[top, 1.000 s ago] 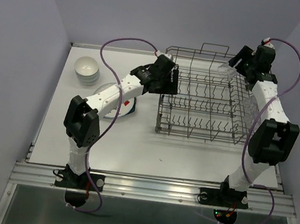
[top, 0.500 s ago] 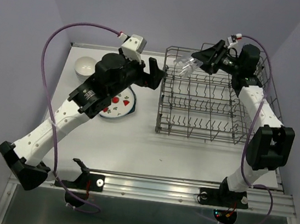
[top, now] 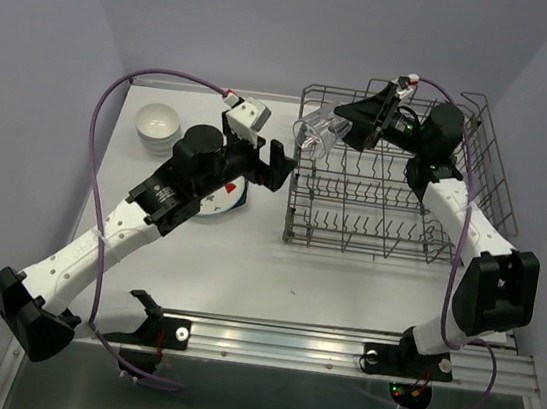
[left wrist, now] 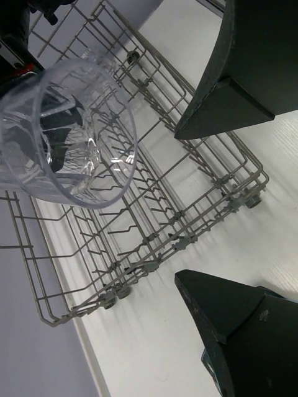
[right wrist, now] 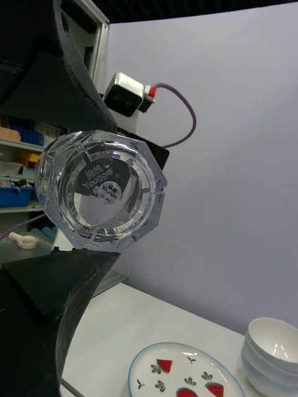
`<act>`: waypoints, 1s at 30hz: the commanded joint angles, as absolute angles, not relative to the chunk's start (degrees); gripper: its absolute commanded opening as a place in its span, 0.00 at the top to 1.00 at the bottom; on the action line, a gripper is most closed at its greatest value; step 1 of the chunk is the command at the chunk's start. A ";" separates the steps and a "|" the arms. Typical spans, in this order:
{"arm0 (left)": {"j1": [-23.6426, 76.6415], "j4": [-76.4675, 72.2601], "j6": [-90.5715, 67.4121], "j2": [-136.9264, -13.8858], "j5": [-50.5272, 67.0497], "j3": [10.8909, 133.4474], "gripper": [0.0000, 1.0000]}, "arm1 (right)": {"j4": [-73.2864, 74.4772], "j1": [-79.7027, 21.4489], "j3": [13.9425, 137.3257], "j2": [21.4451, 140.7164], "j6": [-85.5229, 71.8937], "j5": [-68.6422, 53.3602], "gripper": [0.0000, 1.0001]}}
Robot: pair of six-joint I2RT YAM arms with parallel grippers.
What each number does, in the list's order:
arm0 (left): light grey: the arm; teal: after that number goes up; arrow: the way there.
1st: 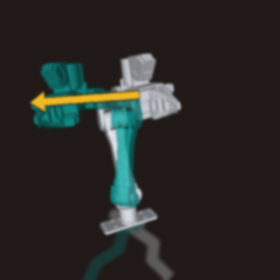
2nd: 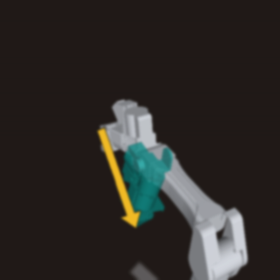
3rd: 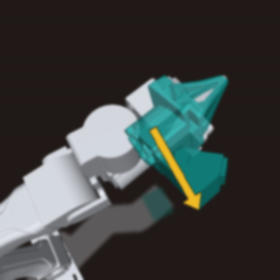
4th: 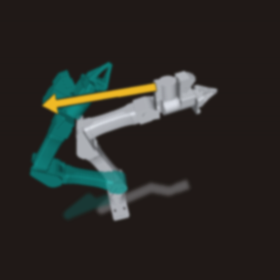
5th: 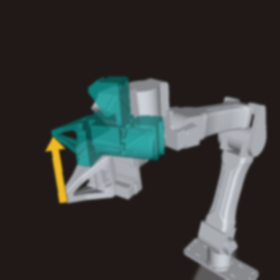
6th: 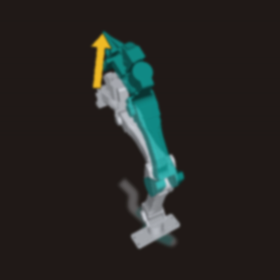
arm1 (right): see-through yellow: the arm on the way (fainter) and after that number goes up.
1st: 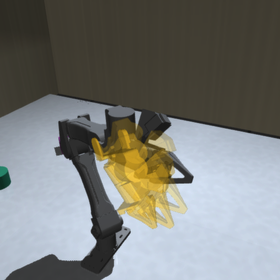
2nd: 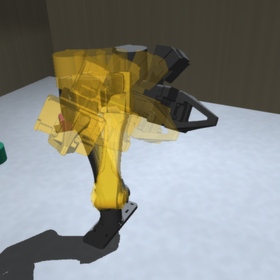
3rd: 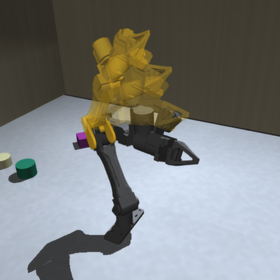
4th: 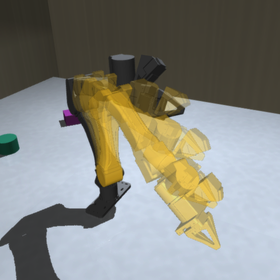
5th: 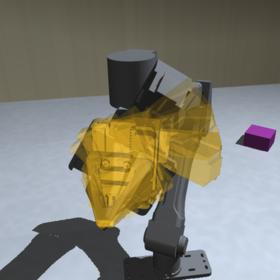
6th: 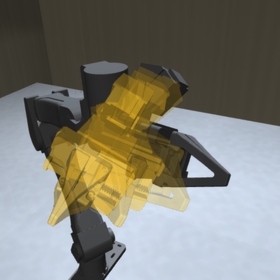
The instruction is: Unload the mixed dishes from the dish rack
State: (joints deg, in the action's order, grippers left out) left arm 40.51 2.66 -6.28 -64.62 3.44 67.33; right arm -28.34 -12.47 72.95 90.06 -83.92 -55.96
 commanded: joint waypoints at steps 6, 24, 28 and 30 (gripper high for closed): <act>40.69 -8.70 -5.80 -59.41 8.44 63.46 0.01 | -33.93 -15.21 73.65 85.34 -86.66 -55.90 0.96; 40.78 -21.44 -8.70 -61.53 3.87 63.63 0.97 | -33.14 -19.07 72.86 84.64 -85.87 -56.16 0.93; 40.78 -23.81 -9.49 -59.77 1.76 62.58 1.00 | -30.77 -19.07 73.21 84.99 -83.24 -54.94 0.75; 40.78 -24.26 -10.37 -58.98 0.88 62.05 1.00 | -28.22 -19.07 74.35 85.69 -78.17 -54.32 0.43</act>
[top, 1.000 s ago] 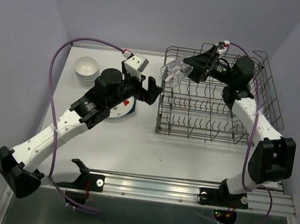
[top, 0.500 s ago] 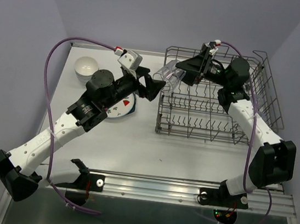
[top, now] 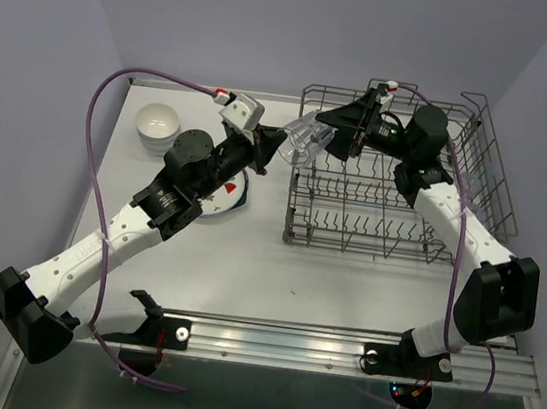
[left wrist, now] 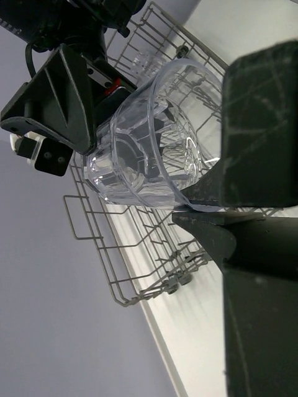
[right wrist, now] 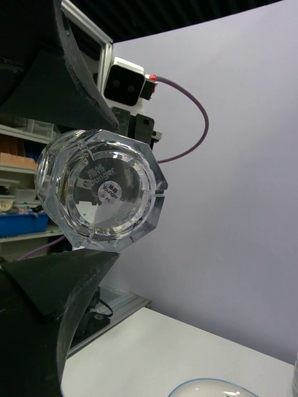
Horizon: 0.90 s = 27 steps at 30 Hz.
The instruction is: Unload the mixed dishes from the dish rack
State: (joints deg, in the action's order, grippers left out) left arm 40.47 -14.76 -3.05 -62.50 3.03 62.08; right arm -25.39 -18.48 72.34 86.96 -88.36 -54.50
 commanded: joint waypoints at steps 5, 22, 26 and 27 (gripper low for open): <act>40.78 -16.64 -13.88 -58.97 -7.37 67.04 1.00 | -15.83 -19.07 76.12 84.91 -62.52 -42.48 0.00; 16.20 30.21 -22.59 -97.68 -3.55 107.90 1.00 | 2.46 -19.07 78.48 74.09 -24.52 15.47 0.00; 13.36 38.22 -21.36 -110.28 -1.93 123.61 1.00 | 3.69 -19.07 79.45 74.44 -24.17 14.59 0.00; 13.19 40.76 -20.40 -114.13 -2.28 125.92 1.00 | 3.95 -19.07 79.71 74.97 -23.91 14.24 0.00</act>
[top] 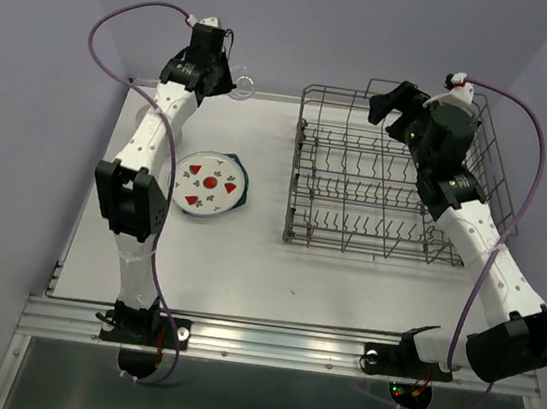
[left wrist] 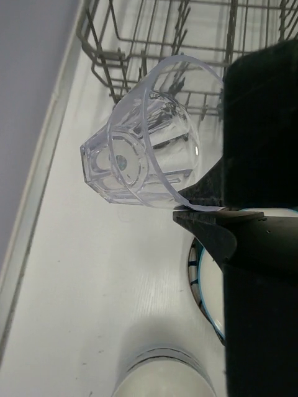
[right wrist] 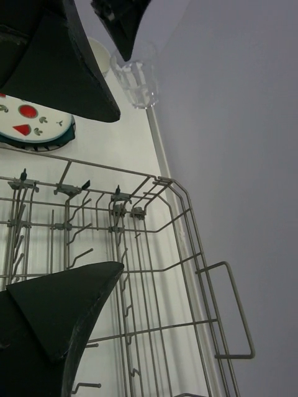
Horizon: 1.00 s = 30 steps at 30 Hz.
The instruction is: Unload the mixed dishes from the dish rack
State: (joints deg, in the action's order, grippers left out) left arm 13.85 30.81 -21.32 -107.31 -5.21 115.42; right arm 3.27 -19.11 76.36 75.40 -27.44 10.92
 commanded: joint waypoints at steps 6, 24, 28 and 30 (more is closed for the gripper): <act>10.99 44.56 -18.37 -123.30 -1.23 135.35 1.00 | 5.18 -19.07 80.86 76.99 -23.20 13.97 0.00; 8.35 48.08 -18.72 -134.65 -4.48 139.75 1.00 | 5.10 -19.07 80.95 80.95 -19.42 15.03 0.00; 8.00 48.60 -18.37 -135.70 -5.19 139.66 1.00 | 5.10 -19.07 80.86 81.30 -18.90 15.38 0.00; 7.91 48.78 -18.46 -136.05 -5.36 139.66 1.00 | 5.10 -19.07 80.86 81.56 -18.55 15.47 0.00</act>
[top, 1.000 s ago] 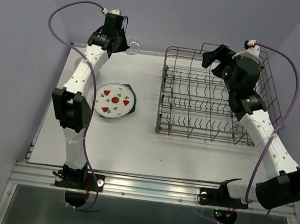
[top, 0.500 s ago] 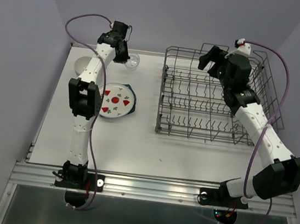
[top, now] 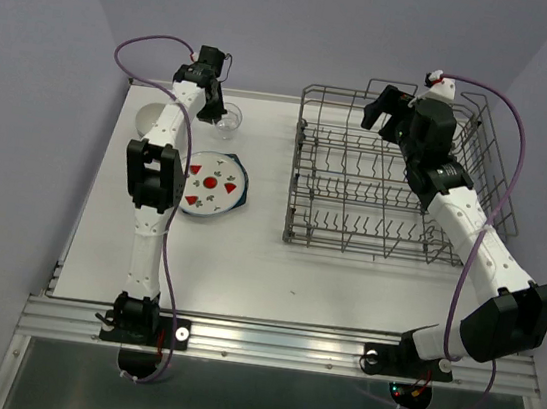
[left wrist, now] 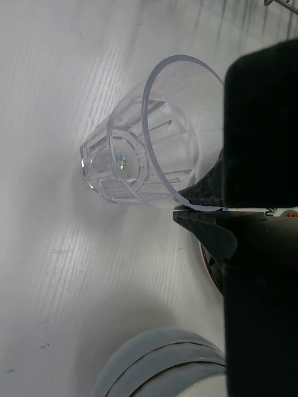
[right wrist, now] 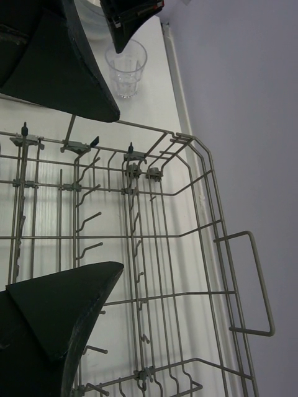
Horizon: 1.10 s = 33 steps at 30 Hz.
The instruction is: Unload the mixed dishes from the dish rack
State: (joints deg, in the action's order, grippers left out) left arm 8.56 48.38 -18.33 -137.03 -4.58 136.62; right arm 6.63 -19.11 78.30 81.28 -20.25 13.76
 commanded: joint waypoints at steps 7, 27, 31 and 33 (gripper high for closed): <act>7.47 50.54 -18.19 -138.16 -5.98 140.27 1.00 | 5.10 -19.07 81.04 82.09 -17.49 17.49 0.00; 7.12 49.13 -20.30 -132.46 -3.96 140.27 0.23 | 5.89 -19.07 81.74 81.12 -16.09 18.28 0.00; 7.82 47.64 -20.74 -124.75 -5.00 139.40 0.17 | 6.15 -19.07 82.26 81.65 -15.29 22.14 0.00; 9.31 46.24 -20.74 -121.13 -7.03 136.17 0.01 | 6.15 -19.07 82.53 82.44 -14.51 24.77 0.00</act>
